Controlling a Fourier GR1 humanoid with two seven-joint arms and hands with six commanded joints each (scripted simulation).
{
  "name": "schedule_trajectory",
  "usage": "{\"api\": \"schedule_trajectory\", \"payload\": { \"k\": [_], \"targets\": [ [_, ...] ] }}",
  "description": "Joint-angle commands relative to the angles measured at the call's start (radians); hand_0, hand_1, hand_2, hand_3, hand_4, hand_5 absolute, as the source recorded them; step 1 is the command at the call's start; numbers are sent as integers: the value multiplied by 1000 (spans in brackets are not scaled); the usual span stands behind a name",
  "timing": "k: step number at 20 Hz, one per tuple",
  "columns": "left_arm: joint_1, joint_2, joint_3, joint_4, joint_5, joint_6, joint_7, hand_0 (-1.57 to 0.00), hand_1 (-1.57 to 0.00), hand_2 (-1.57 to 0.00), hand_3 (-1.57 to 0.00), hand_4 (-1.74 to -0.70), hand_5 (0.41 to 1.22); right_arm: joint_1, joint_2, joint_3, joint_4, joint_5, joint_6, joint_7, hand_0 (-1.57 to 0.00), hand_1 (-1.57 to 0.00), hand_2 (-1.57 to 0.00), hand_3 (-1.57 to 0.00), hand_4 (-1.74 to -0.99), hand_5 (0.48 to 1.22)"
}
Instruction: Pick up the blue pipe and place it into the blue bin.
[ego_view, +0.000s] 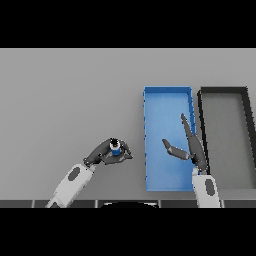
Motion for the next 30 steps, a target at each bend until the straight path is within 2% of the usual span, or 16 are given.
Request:
{"api": "schedule_trajectory", "payload": {
  "k": [1, 3, 4, 5, 7, 11, 17, 20, 22, 26, 30],
  "targets": [
    [16, 2, -18, -15, -14, 7, -16, -1193, -1266, -1311, -1258, -1617, 1106, 10, -2, 0, -15, -1, 0, -5, 1, 1, 1, 1, -1178, 561],
    [11, 2, -24, -14, -22, 20, -15, -1329, -1376, -1404, -1370, -1561, 1148, 5, -1, 0, -18, -4, 2, 25, 1, 1, 1, 1, -1176, 559],
    [24, 3, -34, -21, -31, 22, -48, -1378, -1415, -1438, -1411, -1541, 1162, -4, 0, -4, -5, -10, 3, 30, 1, 1, 1, 1, -1176, 559],
    [21, 0, -35, -25, -37, 29, -48, -1416, -1446, -1464, -1443, -1525, 1174, -6, 5, 2, 8, -3, 2, 32, 1, 1, 1, 1, -1174, 558],
    [29, 4, -32, -56, -48, 35, -70, -1472, -1491, -1503, -1489, -1502, 1191, -4, -3, -5, 8, -1, 0, 22, 1, 1, 1, 1, -1166, 556],
    [23, -44, -27, -132, -46, 49, -107, -1530, -1538, -1543, -1537, -1482, 1209, -1, -9, -9, 11, -3, 2, 11, 1, 1, 1, 1, -1151, 550],
    [-38, -61, -10, -191, -51, 29, -27, -1560, -1562, -1564, -1562, -1473, 1218, 9, -20, -5, 5, 16, 0, -4, 1, 1, 1, 1, -1128, 564],
    [-55, -67, -4, -213, -45, 10, 38, -1566, -1567, -1567, -1566, -1473, 1219, 1, -6, 7, 13, 30, -9, 9, 1, 1, 1, 1, -1123, 571],
    [-45, -62, -2, -220, -44, -15, 31, -1568, -1568, -1569, -1568, -1473, 1220, 8, -7, -1, -8, 24, -16, 16, 1, 1, 1, 1, -1124, 578],
    [-38, -76, 4, -221, -60, -28, 40, -1570, -1570, -1570, -1570, -1474, 1220, 117, 53, 17, -62, 62, -89, -2, 1, 1, 1, 1, -1123, 578],
    [-25, -85, 10, -228, -79, -41, 36, -1570, -1571, -1571, -1571, -1474, 1220, 186, 101, 31, -102, 94, -147, -12, 1, -3, 1, 1, -1191, 577]
  ]
}}
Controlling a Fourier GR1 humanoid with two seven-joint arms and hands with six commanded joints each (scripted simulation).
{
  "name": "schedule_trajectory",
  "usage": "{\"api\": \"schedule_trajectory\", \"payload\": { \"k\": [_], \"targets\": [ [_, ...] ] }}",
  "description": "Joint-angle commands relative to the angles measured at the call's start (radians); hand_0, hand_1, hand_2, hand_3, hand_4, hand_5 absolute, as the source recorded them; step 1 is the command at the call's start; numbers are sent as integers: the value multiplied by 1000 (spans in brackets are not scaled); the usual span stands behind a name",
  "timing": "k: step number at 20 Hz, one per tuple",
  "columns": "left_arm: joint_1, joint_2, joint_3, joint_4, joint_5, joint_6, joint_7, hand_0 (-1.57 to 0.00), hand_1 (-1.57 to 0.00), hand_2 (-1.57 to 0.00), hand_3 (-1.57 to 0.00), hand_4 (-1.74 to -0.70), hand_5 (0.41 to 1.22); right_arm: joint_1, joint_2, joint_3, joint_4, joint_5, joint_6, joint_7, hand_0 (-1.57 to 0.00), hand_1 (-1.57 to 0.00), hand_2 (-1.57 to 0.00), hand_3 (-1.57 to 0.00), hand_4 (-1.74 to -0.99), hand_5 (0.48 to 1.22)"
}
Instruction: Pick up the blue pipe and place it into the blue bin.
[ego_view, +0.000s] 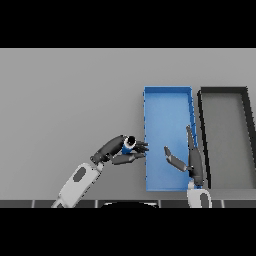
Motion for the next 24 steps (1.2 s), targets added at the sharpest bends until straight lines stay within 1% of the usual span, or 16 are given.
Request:
{"api": "schedule_trajectory", "payload": {
  "k": [1, 3, 4, 5, 6, 8, 10, 11, 13, 14, 16, 17, 20, 21, 22, 24],
  "targets": [
    [-4, 2, 8, 0, -4, -2, -2, -1571, -1571, -1571, -1571, -1474, 1221, 3, -2, -8, -8, -18, 6, -3, 1, -11, -3, 1, -1194, 572],
    [5, -3, 8, -1, -15, -9, -5, -1571, -1571, -1571, -1571, -1475, 1221, -14, -9, -30, -44, -106, 49, -74, 1, -22, -30, 1, -1166, 571],
    [4, -9, 8, 14, -25, -16, -16, -1571, -1571, -1571, -1571, -1475, 1221, -15, -14, -36, -57, -152, 81, -102, 1, -17, -32, 1, -1172, 579],
    [14, -9, 9, -4, -27, -16, -9, -1571, -1571, -1571, -1571, -1475, 1221, -14, -30, -30, -97, -177, 110, -120, 1, -14, -25, 1, -1175, 592],
    [16, -14, 9, -1, -34, -18, -6, -1571, -1571, -1571, -1571, -1475, 1221, -24, -50, -31, -128, -204, 137, -113, 1, -11, -20, 1, -1169, 597],
    [-3, -29, 22, 3, -37, -21, 11, -1571, -1571, -1571, -1571, -1474, 1221, -60, -117, -20, -211, -241, 198, -35, 1, -6, -12, 1, -1165, 589],
    [14, -25, 25, 0, -51, -28, 7, -1571, -1571, -1571, -1571, -1473, 1221, -99, -158, 7, -278, -279, 248, 65, 1, -4, -8, 1, -1177, 567],
    [9, -23, 35, -6, -43, -39, 13, -1571, -1571, -1571, -1571, -1473, 1221, -108, -192, 15, -310, -290, 277, 91, 1, -3, -6, 1, -1185, 554],
    [12, -31, 38, -10, -50, -43, 12, -1571, -1571, -1571, -1571, -1473, 1221, -151, -225, 48, -341, -284, 307, 190, 1, -1, -3, 1, -1205, 539],
    [12, -32, 38, -9, -59, -48, 19, -1571, -1571, -1571, -1571, -1474, 1221, -190, -235, 58, -333, -288, 324, 220, 1, -1, -3, 1, -1219, 537],
    [3, -28, 49, -5, -69, -61, 6, -1571, -1571, -1571, -1571, -1474, 1221, -230, -240, 88, -336, -292, 360, 238, 1, 0, -1, 1, -1246, 526],
    [6, -38, 43, -2, -80, -61, 4, -1571, -1571, -1571, -1571, -1474, 1221, -266, -234, 102, -334, -295, 369, 269, 1, 0, -1, 1, -1256, 523],
    [14, -51, 55, -6, -86, -64, 18, -1571, -1571, -1571, -1571, -1475, 1221, -312, -221, 138, -327, -320, 397, 332, 1, 0, 0, 1, -1239, 522],
    [28, -53, 48, -17, -89, -70, 17, -1571, -1571, -1571, -1571, -1475, 1221, -319, -210, 155, -330, -345, 414, 340, 1, 1, 0, 1, -1232, 525],
    [16, -59, 57, -17, -87, -72, 40, -1571, -1571, -1571, -1571, -1475, 1221, -353, -199, 167, -324, -360, 422, 352, 1, 1, 0, 1, -1227, 528],
    [15, -62, 65, -12, -94, -85, 40, -1571, -1571, -1571, -1571, -1475, 1221, -403, -204, 183, -316, -366, 439, 379, 1, 1, 1, 1, -1214, 520]
  ]
}}
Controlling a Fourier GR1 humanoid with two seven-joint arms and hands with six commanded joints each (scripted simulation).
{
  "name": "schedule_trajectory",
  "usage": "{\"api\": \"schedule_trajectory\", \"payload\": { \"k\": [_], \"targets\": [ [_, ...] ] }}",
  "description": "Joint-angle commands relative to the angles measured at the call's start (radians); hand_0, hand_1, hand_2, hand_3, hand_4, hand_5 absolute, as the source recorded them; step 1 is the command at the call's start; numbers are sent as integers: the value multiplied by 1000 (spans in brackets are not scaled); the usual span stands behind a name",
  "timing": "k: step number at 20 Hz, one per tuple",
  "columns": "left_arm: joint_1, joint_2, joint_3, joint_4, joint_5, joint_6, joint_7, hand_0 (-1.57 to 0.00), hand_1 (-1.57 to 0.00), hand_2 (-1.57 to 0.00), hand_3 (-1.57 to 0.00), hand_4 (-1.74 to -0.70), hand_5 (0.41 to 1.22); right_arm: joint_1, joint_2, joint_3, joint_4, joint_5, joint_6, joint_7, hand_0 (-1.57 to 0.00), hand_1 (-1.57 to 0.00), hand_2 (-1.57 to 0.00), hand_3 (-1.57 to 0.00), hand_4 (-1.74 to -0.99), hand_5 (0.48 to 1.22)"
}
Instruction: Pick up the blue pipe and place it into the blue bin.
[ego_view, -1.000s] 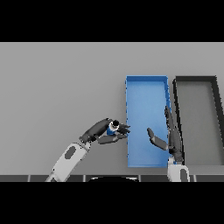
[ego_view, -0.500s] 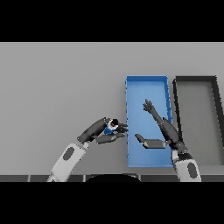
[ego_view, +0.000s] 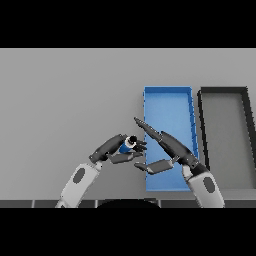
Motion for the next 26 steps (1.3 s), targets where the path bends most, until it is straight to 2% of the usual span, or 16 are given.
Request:
{"api": "schedule_trajectory", "payload": {
  "k": [1, 5, 7, 9, 10, 11, 12, 13, 14, 16, 17, 19, 20, 21, 23, 26],
  "targets": [
    [5, -2, -3, -1, 0, -13, -5, -1571, -1571, -1571, -1571, -1473, 1221, -24, 3, 7, 15, -6, 11, 13, 1, 1, 1, 1, -1209, 517],
    [-6, -26, 21, 13, 18, -49, -10, -1571, -1571, -1571, -1571, -1474, 1221, -132, 58, 38, 105, -14, 32, 60, 1, 1, 1, 1, -1194, 514],
    [1, -27, 29, 30, 19, -72, -16, -1571, -1571, -1571, -1571, -1459, 1221, -165, 80, 50, 145, -4, 40, 58, 1, 1, -1, 1, -1208, 512],
    [0, -25, 37, 31, 2, -82, -44, -1571, -1571, -1571, -1571, -1456, 1221, -201, 91, 53, 167, -24, 55, 77, 1, -32, -54, -6, -1215, 513],
    [9, -29, 38, 22, 7, -89, -42, -1571, -1571, -1571, -1571, -1460, 1221, -217, 92, 51, 180, -32, 66, 80, -24, -108, -130, -49, -1222, 517],
    [10, -30, 45, 30, -2, -84, -19, -1571, -1571, -1571, -1571, -1515, 1221, -242, 111, 63, 203, -22, 66, 91, -166, -241, -249, -143, -1255, 519],
    [10, -33, 55, 24, 12, -90, 9, -1571, -1571, -1541, -1304, -1560, 1221, -252, 119, 65, 228, -14, 71, 88, -398, -437, -428, -307, -1303, 520],
    [14, -40, 55, 29, 15, -93, 32, -1571, -1571, -1528, -1139, -1596, 1221, -257, 122, 69, 228, -11, 73, 89, -630, -652, -657, -504, -1383, 523],
    [10, -57, 45, 37, -2, -83, 37, -1571, -1571, -1537, -1163, -1625, 1221, -266, 126, 69, 237, -3, 71, 86, -818, -836, -840, -662, -1446, 527],
    [11, -53, 56, 40, -11, -87, -4, -1571, -1571, -1549, -1228, -1667, 1221, -263, 138, 67, 243, -22, 76, 64, -1089, -1101, -1103, -896, -1537, 600],
    [13, -57, 59, 26, -4, -93, 2, -1571, -1571, -1553, -1271, -1682, 1221, -250, 156, 72, 242, -34, 66, 45, -1186, -1195, -1196, -1031, -1513, 671],
    [8, -61, 67, 31, -6, -104, -1, -1571, -1571, -1560, -1331, -1703, 1221, -249, 170, 69, 250, -31, 59, 27, -1324, -1330, -1331, -1225, -1481, 869],
    [11, -70, 68, 21, -2, -107, 15, -1571, -1571, -1562, -1322, -1711, 1221, -242, 175, 76, 244, -20, 58, 3, -1374, -1378, -1379, -1295, -1475, 940],
    [4, -76, 67, 32, -15, -103, -12, -1571, -1571, -1549, -1372, -1717, 1221, -243, 175, 83, 237, 5, 60, -19, -1413, -1417, -1418, -1350, -1474, 996],
    [17, -80, 65, 19, -24, -109, 0, -1571, -1571, -1545, -1396, -1725, 1221, -221, 167, 87, 217, 18, 67, -28, -1470, -1472, -1473, -1429, -1481, 1077],
    [4, -76, 81, 37, -38, -104, -13, -1571, -1571, -1558, -1437, -1733, 1221, -208, 211, 67, 231, -7, 72, 10, -1519, -1520, -1521, -1499, -1490, 1147]
  ]
}}
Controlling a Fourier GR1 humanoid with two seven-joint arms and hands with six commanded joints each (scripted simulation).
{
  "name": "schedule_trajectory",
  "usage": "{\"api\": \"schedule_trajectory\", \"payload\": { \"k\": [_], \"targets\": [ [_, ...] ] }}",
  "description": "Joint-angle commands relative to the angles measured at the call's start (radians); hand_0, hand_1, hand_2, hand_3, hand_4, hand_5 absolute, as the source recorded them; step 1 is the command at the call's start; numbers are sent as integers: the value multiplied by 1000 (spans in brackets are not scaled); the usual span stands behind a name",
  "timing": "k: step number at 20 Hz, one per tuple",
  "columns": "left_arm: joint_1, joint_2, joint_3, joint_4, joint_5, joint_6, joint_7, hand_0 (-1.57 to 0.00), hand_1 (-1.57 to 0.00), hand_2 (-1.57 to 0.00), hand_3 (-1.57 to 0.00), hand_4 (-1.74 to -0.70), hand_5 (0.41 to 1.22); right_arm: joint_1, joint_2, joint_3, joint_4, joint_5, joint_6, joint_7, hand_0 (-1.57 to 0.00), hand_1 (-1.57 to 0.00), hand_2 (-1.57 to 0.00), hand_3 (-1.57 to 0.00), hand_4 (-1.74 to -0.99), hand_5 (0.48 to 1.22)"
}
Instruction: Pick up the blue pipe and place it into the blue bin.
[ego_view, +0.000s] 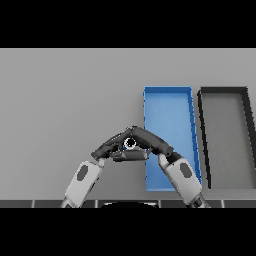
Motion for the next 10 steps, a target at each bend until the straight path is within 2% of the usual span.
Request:
{"api": "schedule_trajectory", "payload": {
  "k": [1, 3, 4, 5, 7, 9, 10],
  "targets": [
    [3, -5, -4, -11, 4, 0, 8, -1571, -1571, -1561, -1434, -1735, 1221, 7, 13, -4, -15, -18, 0, 14, -1530, -1531, -1531, -1513, -1492, 1162],
    [-5, -3, 5, -1, 6, -1, -5, -1571, -1571, -1564, -1434, -1732, 1221, 9, 41, -13, -7, -15, 0, 29, -1545, -1545, -1545, -1534, -1494, 1183],
    [5, -1, 4, -12, 4, 2, -13, -1571, -1571, -1566, -1264, -1734, 1221, 11, 50, -17, -11, -15, 1, 30, -1550, -1550, -1550, -1541, -1495, 1191],
    [0, 3, 9, -11, -7, -1, -26, -1446, -1368, -1336, -1051, -1629, 1221, 18, 54, -17, -17, -1, -1, 16, -1554, -1554, -1555, -1547, -1496, 1197],
    [11, 18, -1, -23, -34, -20, -31, -940, -875, -855, -672, -1406, 1221, 21, 64, -20, -28, 7, 1, 29, -1560, -1560, -1560, -1556, -1497, 1206],
    [10, 27, -2, -19, -52, -58, -22, -601, -560, -547, -430, -1250, 1221, 22, 74, -33, -21, 20, 5, 46, -1564, -1564, -1564, -1561, -1498, 1211],
    [8, 23, -3, -15, -59, -71, -9, -481, -448, -437, -344, -1186, 1148, 23, 77, -42, -25, 20, 11, 62, -1565, -1566, -1566, -1563, -1498, 1213]
  ]
}}
